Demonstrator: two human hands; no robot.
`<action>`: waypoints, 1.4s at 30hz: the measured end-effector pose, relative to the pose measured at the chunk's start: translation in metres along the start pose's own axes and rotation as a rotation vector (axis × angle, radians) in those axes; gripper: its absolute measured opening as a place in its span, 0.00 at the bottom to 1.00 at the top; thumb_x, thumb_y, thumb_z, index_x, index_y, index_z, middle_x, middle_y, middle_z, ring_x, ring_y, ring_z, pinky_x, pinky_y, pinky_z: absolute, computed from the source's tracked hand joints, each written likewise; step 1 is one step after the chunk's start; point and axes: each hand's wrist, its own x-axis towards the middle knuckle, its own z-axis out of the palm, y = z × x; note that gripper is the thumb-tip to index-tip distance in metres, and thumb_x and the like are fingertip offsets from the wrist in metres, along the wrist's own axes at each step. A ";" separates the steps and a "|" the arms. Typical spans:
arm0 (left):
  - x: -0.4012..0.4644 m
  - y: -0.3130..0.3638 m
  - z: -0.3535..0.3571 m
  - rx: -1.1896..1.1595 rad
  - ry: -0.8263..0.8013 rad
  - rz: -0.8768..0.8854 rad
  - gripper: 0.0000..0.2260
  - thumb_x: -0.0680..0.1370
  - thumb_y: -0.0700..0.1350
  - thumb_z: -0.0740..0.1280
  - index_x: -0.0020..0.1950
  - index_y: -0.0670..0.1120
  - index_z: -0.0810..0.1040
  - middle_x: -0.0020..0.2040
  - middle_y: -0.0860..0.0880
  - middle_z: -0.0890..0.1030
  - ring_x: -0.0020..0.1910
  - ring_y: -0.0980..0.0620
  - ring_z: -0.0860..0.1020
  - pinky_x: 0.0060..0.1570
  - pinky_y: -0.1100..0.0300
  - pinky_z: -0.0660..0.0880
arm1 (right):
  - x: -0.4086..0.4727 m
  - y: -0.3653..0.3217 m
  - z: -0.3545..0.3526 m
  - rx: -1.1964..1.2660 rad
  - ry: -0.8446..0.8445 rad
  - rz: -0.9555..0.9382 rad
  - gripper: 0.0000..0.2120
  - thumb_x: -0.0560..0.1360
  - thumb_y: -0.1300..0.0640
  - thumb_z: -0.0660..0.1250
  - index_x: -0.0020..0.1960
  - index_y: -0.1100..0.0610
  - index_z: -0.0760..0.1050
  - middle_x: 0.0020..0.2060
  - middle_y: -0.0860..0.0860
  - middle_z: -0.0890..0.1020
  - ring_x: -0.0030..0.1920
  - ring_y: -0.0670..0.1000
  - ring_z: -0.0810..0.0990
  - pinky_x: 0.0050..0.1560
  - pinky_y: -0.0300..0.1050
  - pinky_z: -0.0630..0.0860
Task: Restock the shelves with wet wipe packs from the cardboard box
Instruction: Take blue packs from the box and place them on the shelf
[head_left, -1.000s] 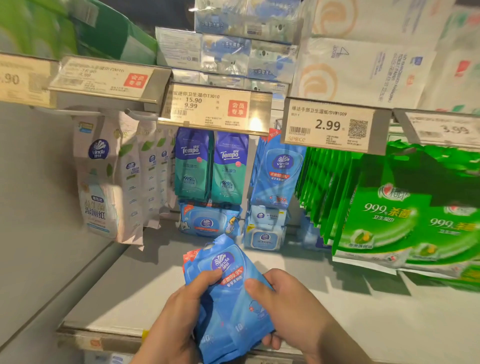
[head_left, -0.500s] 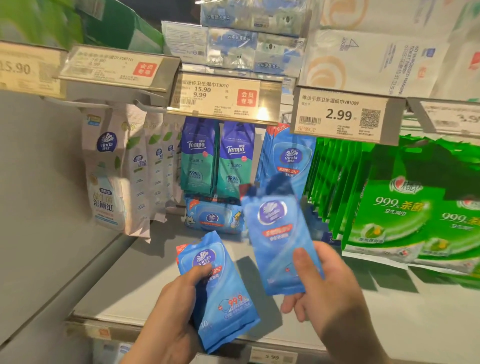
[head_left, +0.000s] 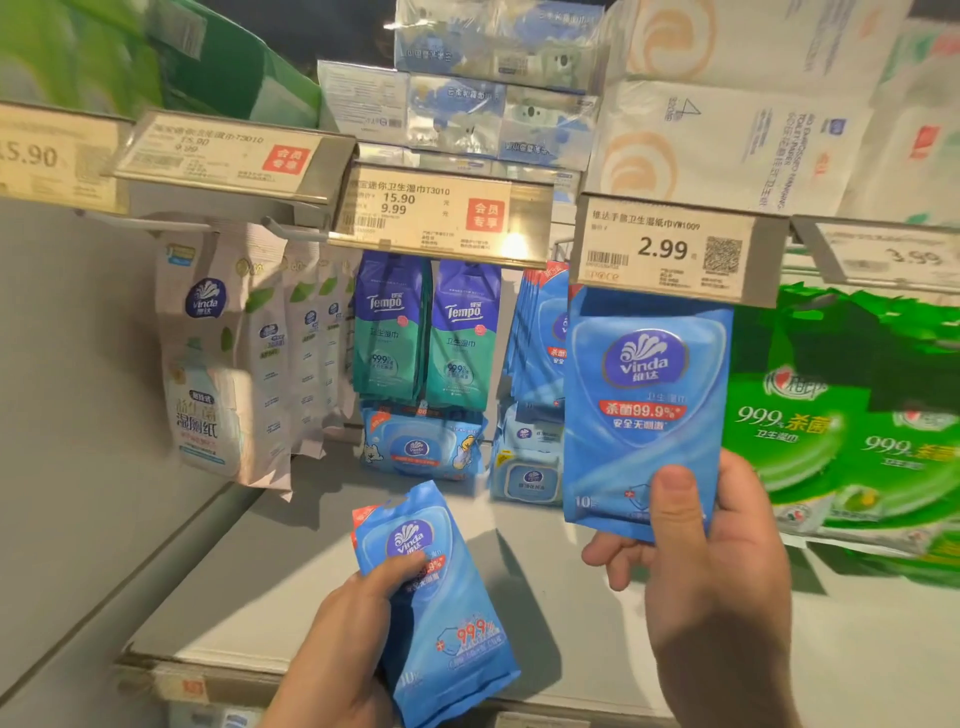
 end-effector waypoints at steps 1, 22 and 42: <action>0.000 0.000 0.000 0.006 0.004 0.005 0.10 0.72 0.37 0.71 0.52 0.35 0.82 0.34 0.39 0.84 0.26 0.43 0.82 0.28 0.58 0.78 | 0.002 -0.001 0.001 -0.010 0.013 0.018 0.12 0.76 0.47 0.61 0.51 0.55 0.74 0.36 0.58 0.83 0.24 0.57 0.78 0.21 0.44 0.69; -0.011 -0.001 -0.005 -0.037 -0.111 -0.107 0.09 0.71 0.38 0.67 0.50 0.41 0.80 0.46 0.38 0.82 0.44 0.38 0.80 0.54 0.36 0.76 | 0.000 0.030 0.020 0.217 0.031 0.439 0.10 0.84 0.52 0.62 0.54 0.58 0.76 0.39 0.54 0.83 0.35 0.55 0.84 0.35 0.47 0.78; -0.016 0.008 -0.011 -0.053 -0.034 -0.065 0.04 0.74 0.37 0.68 0.47 0.40 0.80 0.41 0.40 0.82 0.38 0.41 0.81 0.37 0.51 0.81 | 0.055 0.066 0.051 0.320 0.184 0.420 0.05 0.84 0.53 0.63 0.53 0.55 0.71 0.44 0.53 0.78 0.37 0.54 0.88 0.37 0.44 0.83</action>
